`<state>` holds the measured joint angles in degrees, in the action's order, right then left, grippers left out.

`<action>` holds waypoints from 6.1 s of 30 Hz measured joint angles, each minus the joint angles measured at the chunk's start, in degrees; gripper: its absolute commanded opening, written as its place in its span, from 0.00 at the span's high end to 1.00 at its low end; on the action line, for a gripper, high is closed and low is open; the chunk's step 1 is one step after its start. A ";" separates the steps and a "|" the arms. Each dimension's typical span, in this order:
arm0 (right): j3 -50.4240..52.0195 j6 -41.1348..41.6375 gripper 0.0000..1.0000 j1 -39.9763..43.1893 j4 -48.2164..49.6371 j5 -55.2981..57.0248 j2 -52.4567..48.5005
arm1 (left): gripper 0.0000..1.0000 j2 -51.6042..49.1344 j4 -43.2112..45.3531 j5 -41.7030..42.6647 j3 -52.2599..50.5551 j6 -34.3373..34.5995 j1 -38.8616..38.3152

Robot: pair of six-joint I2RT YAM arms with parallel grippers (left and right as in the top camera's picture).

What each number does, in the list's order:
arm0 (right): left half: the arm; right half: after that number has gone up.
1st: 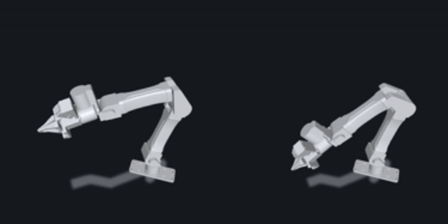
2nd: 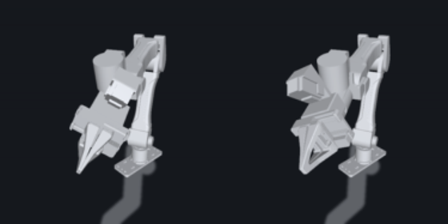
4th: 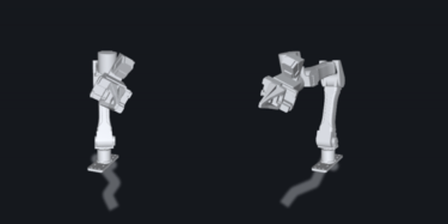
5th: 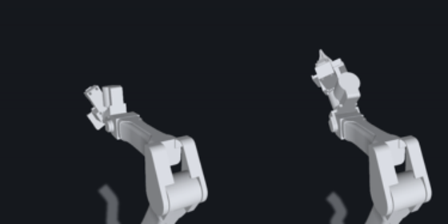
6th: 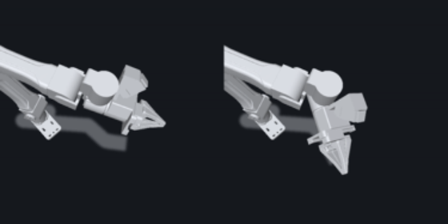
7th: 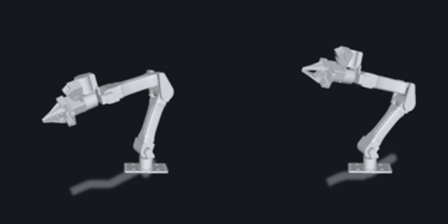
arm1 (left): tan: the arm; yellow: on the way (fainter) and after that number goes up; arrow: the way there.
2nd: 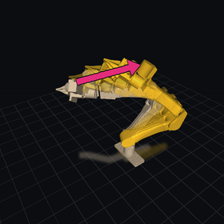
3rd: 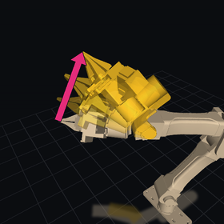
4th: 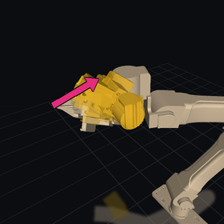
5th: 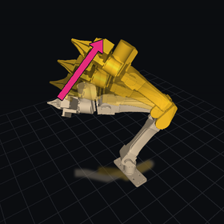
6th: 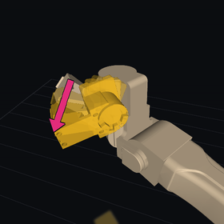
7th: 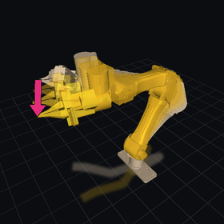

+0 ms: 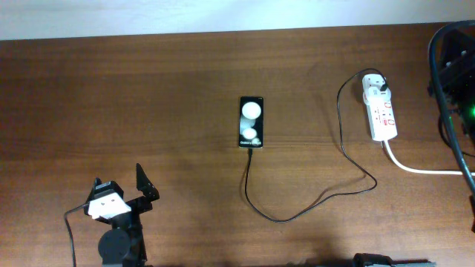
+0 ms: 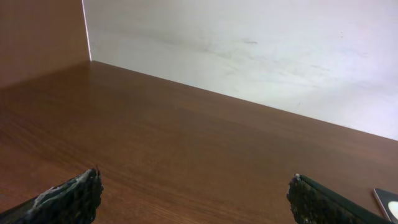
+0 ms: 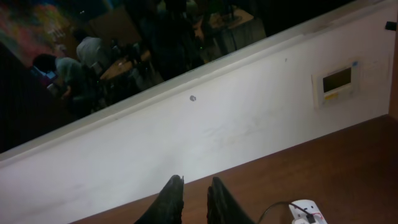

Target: Plug charger to phone and switch on socket

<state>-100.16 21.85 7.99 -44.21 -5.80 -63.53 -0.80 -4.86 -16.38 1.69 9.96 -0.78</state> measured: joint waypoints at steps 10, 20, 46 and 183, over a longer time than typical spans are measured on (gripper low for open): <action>0.00 0.00 0.83 0.00 -0.44 -0.02 0.00 | 0.01 0.00 0.00 0.04 0.00 0.00 0.00; 0.00 -0.02 0.83 0.00 -0.46 -0.02 0.81 | 0.01 -0.11 0.00 0.04 0.00 0.00 0.00; 0.00 -0.04 0.79 0.00 -0.57 -0.02 5.46 | 0.01 -0.15 1.11 10.71 0.00 -9.03 0.00; 99.43 -7.56 0.01 -7.04 45.92 3.02 62.66 | 0.01 0.11 0.37 12.61 -0.74 -11.32 0.00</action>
<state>-0.73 14.28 0.95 1.72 -2.79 -0.86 -0.69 -4.49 -3.77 0.95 -1.37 -0.78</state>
